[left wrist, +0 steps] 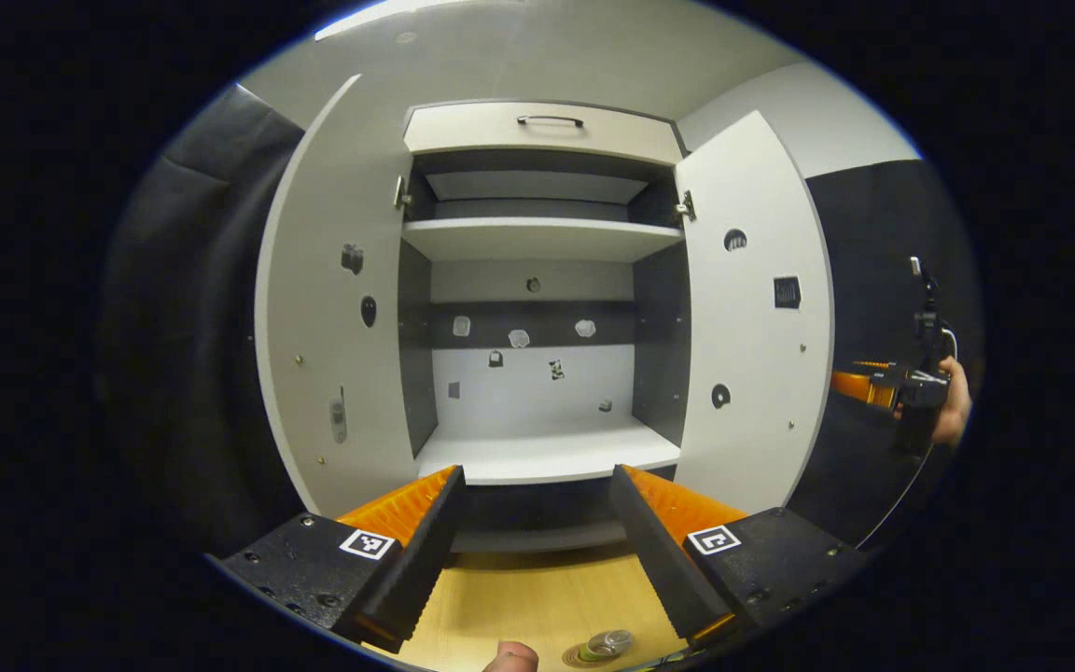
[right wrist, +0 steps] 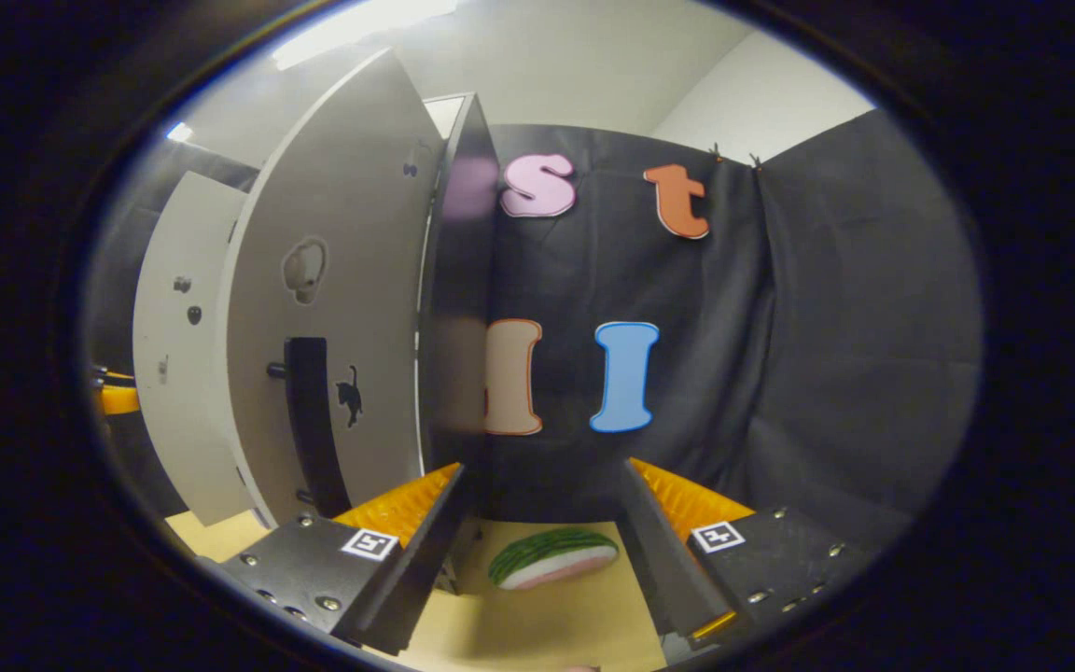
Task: Grasp the bottle in the cabinet with the left hand and place it on the coaster, then close the right door with the right hand and the left door with the left hand.
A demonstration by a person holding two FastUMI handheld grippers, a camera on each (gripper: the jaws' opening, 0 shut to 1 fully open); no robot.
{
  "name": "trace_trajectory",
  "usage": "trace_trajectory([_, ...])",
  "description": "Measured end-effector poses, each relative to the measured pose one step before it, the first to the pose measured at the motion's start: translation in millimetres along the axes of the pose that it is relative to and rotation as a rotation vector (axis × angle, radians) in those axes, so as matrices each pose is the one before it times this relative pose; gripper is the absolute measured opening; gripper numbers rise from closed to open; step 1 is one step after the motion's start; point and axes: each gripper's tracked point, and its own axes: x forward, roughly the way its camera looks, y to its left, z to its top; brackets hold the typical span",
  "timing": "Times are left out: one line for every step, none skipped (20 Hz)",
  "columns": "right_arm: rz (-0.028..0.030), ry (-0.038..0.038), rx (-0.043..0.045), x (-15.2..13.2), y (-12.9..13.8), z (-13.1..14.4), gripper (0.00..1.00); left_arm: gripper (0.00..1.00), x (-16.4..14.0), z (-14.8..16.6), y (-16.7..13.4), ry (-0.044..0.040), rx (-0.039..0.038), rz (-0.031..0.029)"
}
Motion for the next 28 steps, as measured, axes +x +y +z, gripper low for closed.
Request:
trace_trajectory([0.01420,-0.00402,-0.00008,3.71,7.33,5.48,0.98,0.98,-1.89,9.85,5.38,-0.00719,-0.01332,0.01129])
trace_trajectory([0.01049,-0.00174,0.00040,2.89,7.47,5.17,0.99,0.99,-2.97,6.70,5.19,-0.00061,-0.02583,0.01499])
trace_trajectory([0.01089,0.00861,-0.00269,3.30,6.47,1.72,0.99,0.98,-2.95,5.30,3.89,0.00548,-0.02853,0.00681])
trace_trajectory([0.00993,0.00567,-0.00409,2.90,7.17,3.30,0.98,0.98,-3.38,5.05,3.19,0.00224,-0.02319,0.00111])
trace_trajectory([0.02160,-0.00126,-0.00040,1.93,10.96,5.05,0.98,0.98,-4.15,5.43,5.55,-0.00419,-0.01082,0.00403])
trace_trajectory([0.03363,-0.00313,0.01546,1.68,14.22,4.45,0.99,0.98,-4.54,6.74,6.08,-0.01280,0.00389,0.00190])
trace_trajectory([-0.00217,-0.00807,0.00425,2.18,4.53,1.05,0.98,0.98,-3.92,4.59,7.07,-0.00916,0.01832,0.00332])
trace_trajectory([-0.00582,-0.01285,0.00397,-2.39,3.11,3.49,0.93,0.98,-4.65,1.84,6.83,-0.01054,0.01874,0.00029])
trace_trajectory([-0.01277,-0.01286,0.01152,-1.77,-2.62,3.78,0.87,0.98,-2.35,4.97,5.72,-0.02852,0.00990,-0.00803])
trace_trajectory([-0.01406,0.00498,0.01093,0.31,0.87,2.26,0.90,0.98,-1.21,0.85,5.53,-0.01657,0.00307,-0.00606])
trace_trajectory([-0.01392,0.02128,-0.00463,-0.24,1.36,-3.03,0.87,0.98,-1.89,-7.59,5.66,0.02044,0.00523,-0.00694])
trace_trajectory([-0.00761,0.01544,-0.00470,-0.73,4.33,0.87,0.90,0.98,-2.47,-8.84,7.43,0.02861,0.00496,-0.00087])
trace_trajectory([-0.00459,0.00390,0.00220,2.06,6.21,2.76,0.89,0.99,-0.91,-5.64,7.31,0.02464,-0.00058,0.00286])
trace_trajectory([0.00221,-0.00699,0.00690,-0.63,7.44,3.05,0.84,0.99,-0.34,-2.36,2.77,0.01116,-0.00470,-0.00619])
trace_trajectory([0.00282,-0.00711,-0.00243,-0.92,6.94,1.83,0.89,0.99,2.32,1.44,2.73,-0.00498,-0.00804,-0.00819])
trace_trajectory([0.00342,-0.00623,-0.00613,0.37,7.28,1.17,0.89,0.99,2.57,-0.88,3.17,-0.00132,-0.00573,-0.00498])
trace_trajectory([0.00339,-0.00304,-0.00388,1.72,5.63,-0.50,0.84,0.99,3.15,-1.74,3.91,0.00581,-0.00011,0.00249])
trace_trajectory([0.00450,0.00057,-0.00139,1.48,8.08,-0.44,0.84,0.99,3.67,-1.62,3.21,0.00249,0.00352,0.00288])
trace_trajectory([0.00778,0.00151,-0.00478,-0.16,8.77,-0.45,0.84,0.99,2.14,1.14,1.33,-0.00486,0.00406,-0.00341])
trace_trajectory([0.00696,-0.00316,-0.00501,1.43,8.27,0.21,0.84,0.99,3.38,2.01,0.78,-0.01253,0.00087,-0.00553])
trace_trajectory([0.00406,-0.00961,-0.00730,0.64,8.07,0.78,0.89,0.99,2.20,0.72,-0.26,-0.00457,0.00219,-0.00617])
trace_trajectory([-0.00257,-0.00668,-0.00756,-0.13,4.89,0.34,0.88,0.99,0.34,-2.80,1.71,0.00603,0.00314,-0.00045])
trace_trajectory([-0.00568,-0.00367,-0.00221,0.71,2.72,-1.27,0.84,0.99,-0.54,-1.98,0.23,0.00573,0.00534,-0.00646])
trace_trajectory([-0.01240,0.00148,0.00434,1.09,2.77,-0.77,0.84,0.99,-1.41,0.21,-1.11,0.00094,0.00384,-0.00898])
trace_trajectory([-0.00969,0.00254,0.00447,0.77,0.98,-1.23,0.89,0.99,-0.51,-0.39,0.54,0.00199,0.00372,-0.00608])
trace_trajectory([0.00055,0.00033,0.00454,0.81,3.47,-0.34,0.84,0.99,-1.30,-1.27,0.97,0.00323,0.00294,-0.00362])
trace_trajectory([0.00226,0.00108,0.00601,2.31,3.43,0.36,0.84,0.99,-1.16,-0.93,0.49,0.00245,-0.00033,-0.00349])
trace_trajectory([-0.00209,0.00155,0.00722,2.41,3.30,-0.42,0.89,0.99,-1.73,-0.71,-0.51,0.00057,-0.00239,-0.00962])
